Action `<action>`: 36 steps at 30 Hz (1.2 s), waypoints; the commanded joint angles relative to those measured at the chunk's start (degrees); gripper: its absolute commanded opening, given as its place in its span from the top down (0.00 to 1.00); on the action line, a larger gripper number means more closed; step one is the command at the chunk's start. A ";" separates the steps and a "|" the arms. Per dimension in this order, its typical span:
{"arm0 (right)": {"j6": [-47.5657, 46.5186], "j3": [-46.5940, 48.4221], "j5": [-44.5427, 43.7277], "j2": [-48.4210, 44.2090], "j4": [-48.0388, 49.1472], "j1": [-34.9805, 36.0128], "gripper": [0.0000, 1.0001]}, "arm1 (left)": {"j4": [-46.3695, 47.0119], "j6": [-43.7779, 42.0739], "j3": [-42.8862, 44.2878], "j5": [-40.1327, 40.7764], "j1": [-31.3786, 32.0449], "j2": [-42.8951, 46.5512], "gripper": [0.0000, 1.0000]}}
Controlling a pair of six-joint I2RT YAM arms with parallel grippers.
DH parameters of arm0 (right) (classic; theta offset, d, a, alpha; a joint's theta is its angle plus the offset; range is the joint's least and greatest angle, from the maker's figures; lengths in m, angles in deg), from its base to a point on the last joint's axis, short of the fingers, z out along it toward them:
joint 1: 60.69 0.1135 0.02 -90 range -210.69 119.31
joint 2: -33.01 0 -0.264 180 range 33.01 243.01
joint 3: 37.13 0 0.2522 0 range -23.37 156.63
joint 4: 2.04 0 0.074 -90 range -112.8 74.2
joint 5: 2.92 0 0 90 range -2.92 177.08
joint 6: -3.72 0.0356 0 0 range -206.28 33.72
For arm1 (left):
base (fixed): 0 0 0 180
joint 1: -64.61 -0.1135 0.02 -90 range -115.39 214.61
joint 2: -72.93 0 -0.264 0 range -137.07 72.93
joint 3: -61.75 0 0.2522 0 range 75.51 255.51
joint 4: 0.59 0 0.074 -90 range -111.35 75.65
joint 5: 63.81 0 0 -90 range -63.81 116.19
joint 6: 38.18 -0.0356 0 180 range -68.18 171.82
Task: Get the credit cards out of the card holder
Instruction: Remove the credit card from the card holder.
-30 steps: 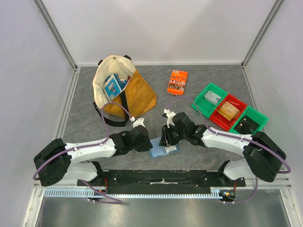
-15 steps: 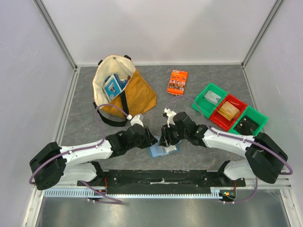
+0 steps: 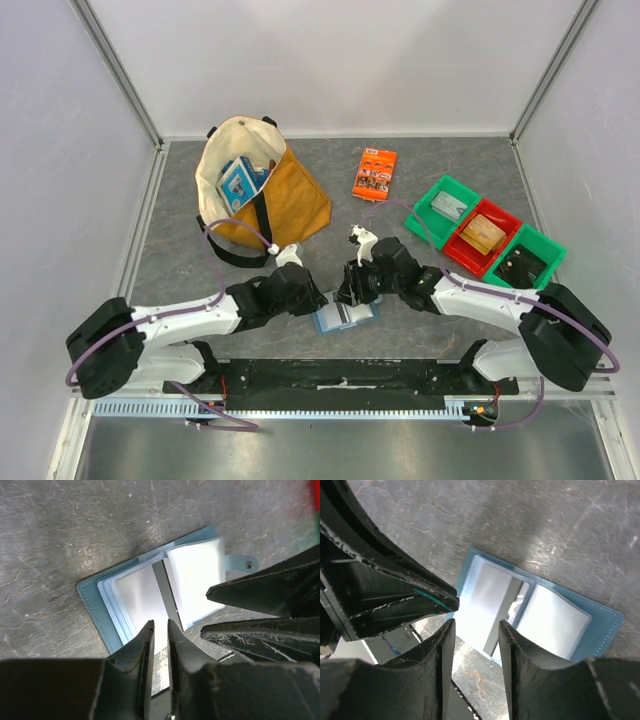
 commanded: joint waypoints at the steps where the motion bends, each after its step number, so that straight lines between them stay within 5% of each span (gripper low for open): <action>1: 2.85 -3.31 0.96 1.95 7.03 -1.93 0.54 | 1.81 -3.92 3.66 -3.68 -0.02 -5.78 0.80; 12: 8.65 -10.96 10.53 7.66 22.49 -8.79 0.61 | 0.23 -4.02 3.31 -4.31 -0.28 -12.30 0.98; 28: 15.77 -14.48 19.59 17.77 40.51 -10.99 0.75 | -0.12 -2.52 0.41 -3.96 -0.28 -11.16 0.98; 36: 15.87 -14.39 19.85 19.97 41.14 -11.34 0.76 | -0.03 -2.70 0.59 -4.31 -0.37 -11.33 0.98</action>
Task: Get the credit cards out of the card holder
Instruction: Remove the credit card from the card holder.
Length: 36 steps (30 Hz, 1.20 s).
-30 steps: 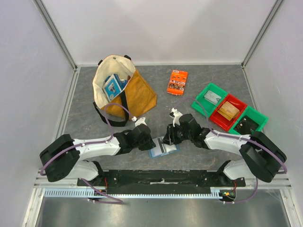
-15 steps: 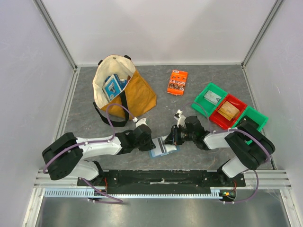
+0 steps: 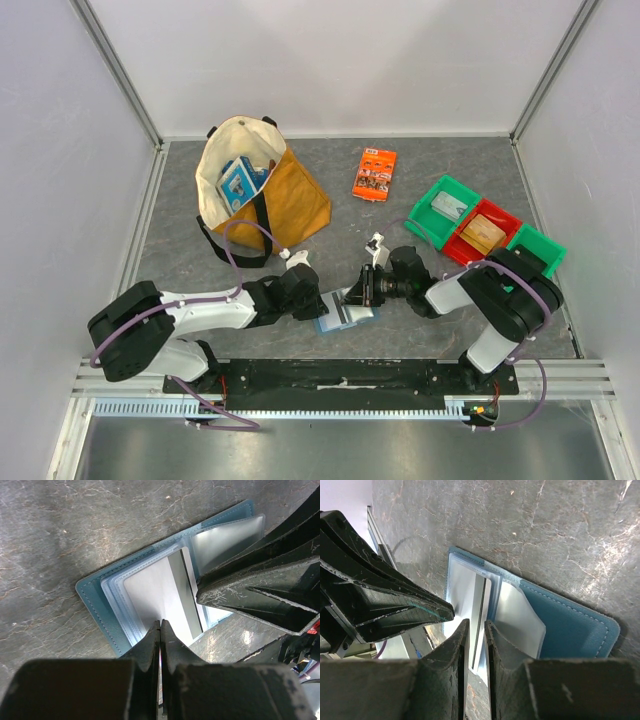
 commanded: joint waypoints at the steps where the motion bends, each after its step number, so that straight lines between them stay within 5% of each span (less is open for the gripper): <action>1: 0.02 -0.36 1.30 0.38 2.82 -0.50 0.76 | -1.67 -0.23 -1.29 0.59 -0.33 -0.18 0.98; 13: -3.15 1.23 -0.29 0.38 -2.90 -0.59 0.76 | -6.15 -1.54 0.28 2.88 -0.33 4.48 0.98; 36: -0.86 -0.18 3.41 -0.93 1.41 -0.76 0.82 | -17.84 -6.64 7.58 4.10 -0.33 -7.30 0.98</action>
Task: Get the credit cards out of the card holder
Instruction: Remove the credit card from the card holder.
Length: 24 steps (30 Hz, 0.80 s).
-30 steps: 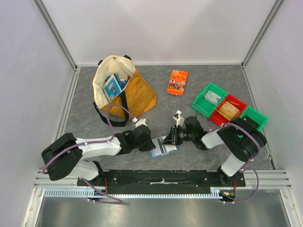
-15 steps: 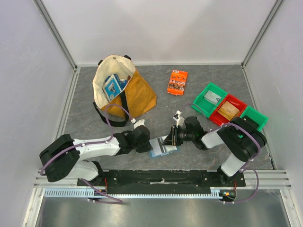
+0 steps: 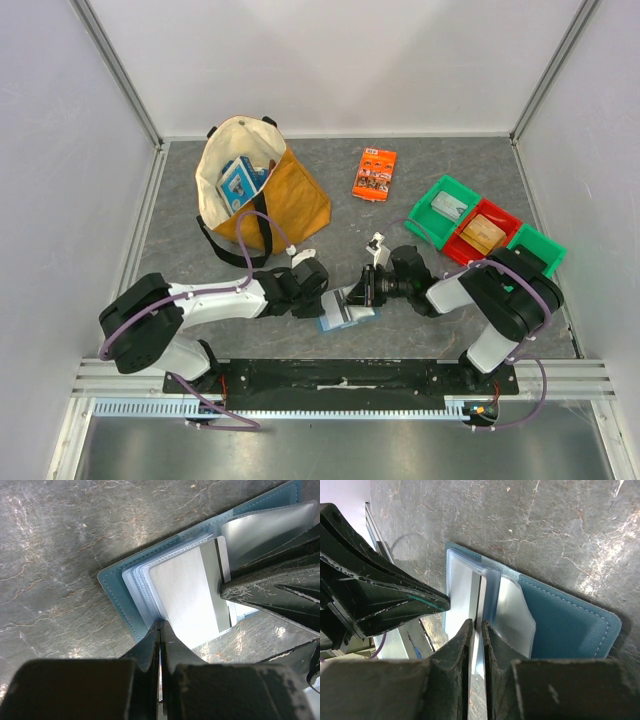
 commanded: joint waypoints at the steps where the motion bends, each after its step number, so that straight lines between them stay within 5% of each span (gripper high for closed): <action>1: 0.14 -0.38 2.25 -1.29 2.39 0.00 0.82 | -5.21 -3.67 0.35 3.32 -0.42 -3.56 0.98; 13: 0.49 -0.55 2.16 -2.25 2.31 -1.14 0.72 | -5.30 -4.64 0.70 3.23 -0.33 -3.48 0.98; 24: 2.60 -0.73 4.62 0.47 7.22 -1.14 0.87 | -4.86 -5.08 1.05 2.61 -0.24 -3.74 0.98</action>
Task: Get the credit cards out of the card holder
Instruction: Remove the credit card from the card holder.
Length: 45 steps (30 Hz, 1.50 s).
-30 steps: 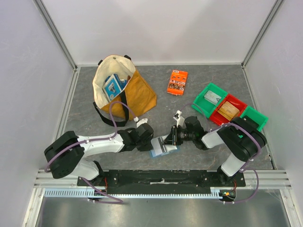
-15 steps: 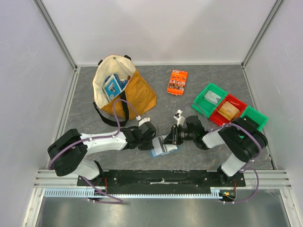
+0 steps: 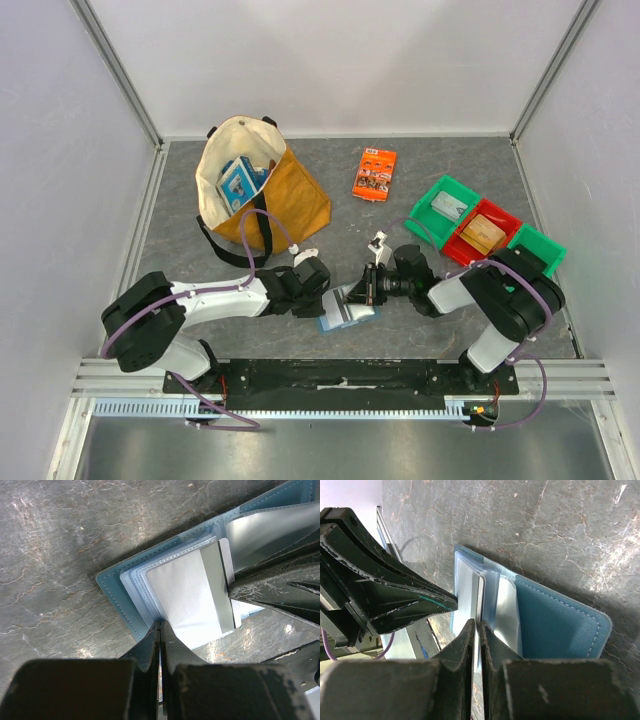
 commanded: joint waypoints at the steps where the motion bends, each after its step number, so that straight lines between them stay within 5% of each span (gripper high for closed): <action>1: 1.82 -0.29 3.59 1.58 6.46 -0.14 0.88 | -3.09 -3.02 -0.65 2.59 -0.35 -2.37 0.98; 4: 2.17 -0.47 3.86 2.73 7.61 -0.40 1.00 | -2.92 -3.11 -0.57 2.51 -0.26 -2.63 0.98; 18: -4.86 -0.91 4.48 -1.05 -2.94 -8.22 1.00 | -0.46 -2.15 -2.23 1.54 -0.44 -0.61 0.98; 24: -4.42 -1.17 5.44 0.18 -2.06 -8.05 1.00 | 3.84 -1.35 -2.50 0.75 -0.52 5.71 0.77; 29: -4.33 -1.17 5.53 0.27 -1.88 -7.96 0.99 | 7.45 -2.23 -0.75 -1.09 -0.52 7.04 0.73; 39: -3.80 -1.08 7.11 1.50 -1.00 -8.13 0.81 | 6.31 -2.24 1.46 -3.64 -0.44 -2.62 0.94; 45: -3.81 -0.82 7.81 2.38 -1.18 -8.05 0.76 | 6.49 -1.53 0.05 -4.52 -0.44 -4.12 0.98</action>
